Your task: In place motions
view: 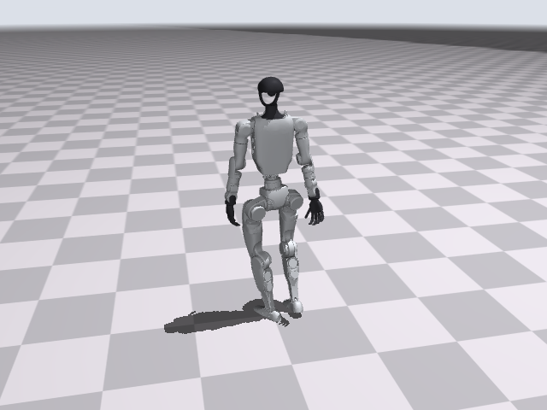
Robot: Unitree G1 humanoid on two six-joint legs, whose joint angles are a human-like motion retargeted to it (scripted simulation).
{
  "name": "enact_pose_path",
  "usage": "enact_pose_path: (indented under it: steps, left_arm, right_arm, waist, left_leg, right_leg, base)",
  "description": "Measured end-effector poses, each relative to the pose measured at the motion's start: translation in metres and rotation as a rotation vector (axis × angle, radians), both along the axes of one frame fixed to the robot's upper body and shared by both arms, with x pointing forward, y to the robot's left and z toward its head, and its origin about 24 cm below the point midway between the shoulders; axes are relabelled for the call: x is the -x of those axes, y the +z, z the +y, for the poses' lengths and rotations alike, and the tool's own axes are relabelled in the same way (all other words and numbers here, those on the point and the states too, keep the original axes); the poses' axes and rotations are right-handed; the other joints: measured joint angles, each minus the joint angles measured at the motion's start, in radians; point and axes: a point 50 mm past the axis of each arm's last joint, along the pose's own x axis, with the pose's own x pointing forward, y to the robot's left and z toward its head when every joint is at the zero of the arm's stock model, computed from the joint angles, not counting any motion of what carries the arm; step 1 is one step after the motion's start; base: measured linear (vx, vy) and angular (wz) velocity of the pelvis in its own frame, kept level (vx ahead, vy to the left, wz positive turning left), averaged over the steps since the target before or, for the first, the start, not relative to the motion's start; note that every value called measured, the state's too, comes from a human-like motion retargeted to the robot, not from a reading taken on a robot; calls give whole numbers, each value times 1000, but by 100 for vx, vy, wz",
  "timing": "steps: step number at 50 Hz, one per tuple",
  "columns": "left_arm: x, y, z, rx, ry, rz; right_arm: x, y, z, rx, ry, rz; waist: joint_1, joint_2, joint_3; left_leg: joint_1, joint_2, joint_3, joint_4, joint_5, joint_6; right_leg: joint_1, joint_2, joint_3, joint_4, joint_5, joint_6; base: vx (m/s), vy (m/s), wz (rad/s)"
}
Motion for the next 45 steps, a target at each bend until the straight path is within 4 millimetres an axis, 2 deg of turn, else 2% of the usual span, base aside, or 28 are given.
enact_pose_path:
  steps: [2, 3, 5, 6, 7, 8, 10, 13, 15, 18, 21, 25, 26, 27, 28, 29, 30, 32, 33, 35, 37, 39, 41, 45]
  left_arm:
    - [25, -3, -9, 45, 45, 65]
    - [35, -3, -12, 66, 65, 95]
    - [44, -4, -17, 93, 104, 125]
    - [44, -4, -19, 102, 129, 124]
    - [45, -4, -21, 115, 155, 124]
    - [47, -4, -24, 134, 181, 127]
    - [57, -4, -34, 181, 236, 152]
    - [85, -2, -42, 202, 295, 230]
    - [102, 1, -45, 198, 299, 279]
    - [114, 3, -46, 193, 290, 328]
    - [121, 5, -45, 189, 286, 353]
    - [118, 4, -40, 166, 311, 333]
    - [113, 3, -38, 164, 328, 317]
    - [109, 2, -36, 161, 344, 301]
    - [106, 2, -35, 157, 356, 288]
    - [102, 1, -34, 155, 367, 274]
    - [97, 0, -34, 157, 377, 261]
    - [64, -2, -27, 154, 351, 191]
    - [44, -2, -21, 140, 320, 147]
    - [11, 0, -6, 105, 237, 56]
    - [-18, 6, 12, 62, 150, -16]
    - [-37, 11, 24, -1, 83, -60]
    - [-51, 14, 29, -65, 19, -106]
    - [-72, 20, 31, -104, -49, -190]
  right_arm:
    - [-2, 0, 0, 4, -6, 4]
    - [-5, -1, 0, 5, -9, -1]
    - [-25, -4, 0, 0, 7, -47]
    - [-39, -5, -2, -6, 49, -84]
    - [-54, -6, -4, -13, 91, -120]
    - [-67, -7, -6, -22, 134, -152]
    - [-90, -7, -8, -21, 208, -221]
    - [-110, -8, -6, -13, 269, -342]
    - [-118, -8, -4, -35, 264, -406]
    - [-123, -7, 1, -79, 221, -409]
    - [-113, -9, 4, -89, 159, -372]
    - [-90, -11, 8, -97, 102, -308]
    - [-83, -11, 7, -99, 103, -281]
    - [-76, -10, 7, -100, 105, -254]
    - [-68, -10, 6, -98, 107, -226]
    - [-61, -10, 4, -90, 115, -199]
    - [-55, -9, 2, -80, 125, -171]
    - [-59, -9, 0, -52, 113, -180]
    - [-63, -9, 0, -41, 94, -204]
    - [-66, -9, 0, -34, 54, -228]
    - [-61, -9, 3, -42, 45, -189]
    - [-51, -8, 6, -50, 46, -141]
    - [-38, -7, 6, -57, 30, -101]
    - [-22, -5, 6, -53, 37, -65]
  waist:
    - [-56, -13, -27]
    - [-172, -24, -45]
    - [-302, -76, -29]
    - [-71, -102, 8]
    - [97, -123, 40]
    - [141, -136, 64]
    - [127, -157, 96]
    - [154, -179, 65]
    - [150, -175, 41]
    - [150, -171, 31]
    - [132, -159, 8]
    - [100, -122, -23]
    - [96, -106, -18]
    - [83, -89, -19]
    - [53, -73, -31]
    - [19, -40, -55]
    - [-17, 0, -83]
    - [-18, 45, -56]
    - [-10, 36, -21]
    - [-21, 21, 28]
    - [-49, 37, 32]
    - [-74, 58, 22]
    - [-75, 73, -1]
    - [-58, 74, -8]
  left_leg:
    - [-95, -22, -39, 181, 19, 12]
    - [-185, -62, -96, 316, 97, 32]
    - [-380, -151, -171, 598, 341, 34]
    - [-431, -49, -65, 718, 348, 16]
    - [-481, 29, 11, 830, 334, 6]
    - [-530, 58, 29, 927, 276, 14]
    - [-610, 104, 63, 1068, 223, 46]
    - [-714, 135, 81, 1210, 148, 66]
    - [-750, 130, 71, 1252, 126, 77]
    - [-704, 115, 73, 1215, 109, 82]
    - [-574, 57, 62, 1048, 115, 70]
    - [-304, -43, 16, 616, 189, 21]
    - [-208, -62, 3, 452, 227, -2]
    - [-119, -71, 11, 315, 200, -13]
    - [-47, -59, 62, 232, 44, -1]
    - [-25, -33, 85, 168, -15, 11]
    - [-29, 1, 92, 113, -27, 22]
    - [-82, 14, -54, 79, -28, 2]
    - [-74, 14, -44, 62, -25, 3]
    - [-40, 13, -6, 19, -7, 8]
    - [-60, 20, -34, 6, 6, 11]
    - [-88, 36, -59, 0, 21, 13]
    - [-97, 46, -66, -22, 35, 15]
    - [-77, 53, -57, -62, 47, 9]
  right_leg:
    - [121, -38, -250, -180, -121, -105]
    - [164, -47, -428, -294, -117, -147]
    - [231, -91, -547, -408, -87, -116]
    - [182, -100, -292, -349, -81, -91]
    - [151, -109, -123, -311, -76, -76]
    - [160, -118, -127, -315, -71, -83]
    - [161, -116, -131, -318, -60, -116]
    - [135, -144, -74, -310, -57, -112]
    - [130, -146, -66, -321, -52, -114]
    - [140, -150, -71, -337, -49, -111]
    - [152, -147, -87, -350, -52, -103]
    - [166, -117, -120, -339, -81, -99]
    - [166, -104, -119, -304, -101, -99]
    - [162, -94, -128, -267, -120, -98]
    - [150, -92, -156, -227, -136, -96]
    - [117, -87, -196, -173, -127, -89]
    - [73, -82, -242, -113, -107, -79]
    - [-96, -89, -208, 147, 37, -21]
    - [-185, -94, -131, 287, 100, 16]
    - [-337, -35, 11, 519, 103, 29]
    - [-448, -56, -14, 699, 54, -3]
    - [-534, -46, -34, 809, 34, -28]
    - [-586, -32, -38, 860, 22, -25]
    - [-548, -24, -47, 793, 24, -20]
  base:
    - [15, 6, 237]
    - [-1, 7, 461]
    - [-18, 12, 209]
    - [-26, 15, -491]
    - [-27, 13, -673]
    - [-25, 10, -314]
    - [-16, 9, -18]
    - [8, 8, -43]
    - [13, 7, 2]
    - [2, 2, -2]
    - [9, -1, 23]
    - [13, -6, 15]
    - [15, -10, -6]
    - [15, -13, 31]
    - [12, -14, 67]
    - [8, -14, 88]
    - [-14, -12, 33]
    - [-43, -9, -48]
    - [-50, -6, -58]
    - [-38, -6, -11]
    - [-22, -8, 12]
    - [-4, -9, 15]
    - [8, -6, 24]
    - [5, -3, -4]
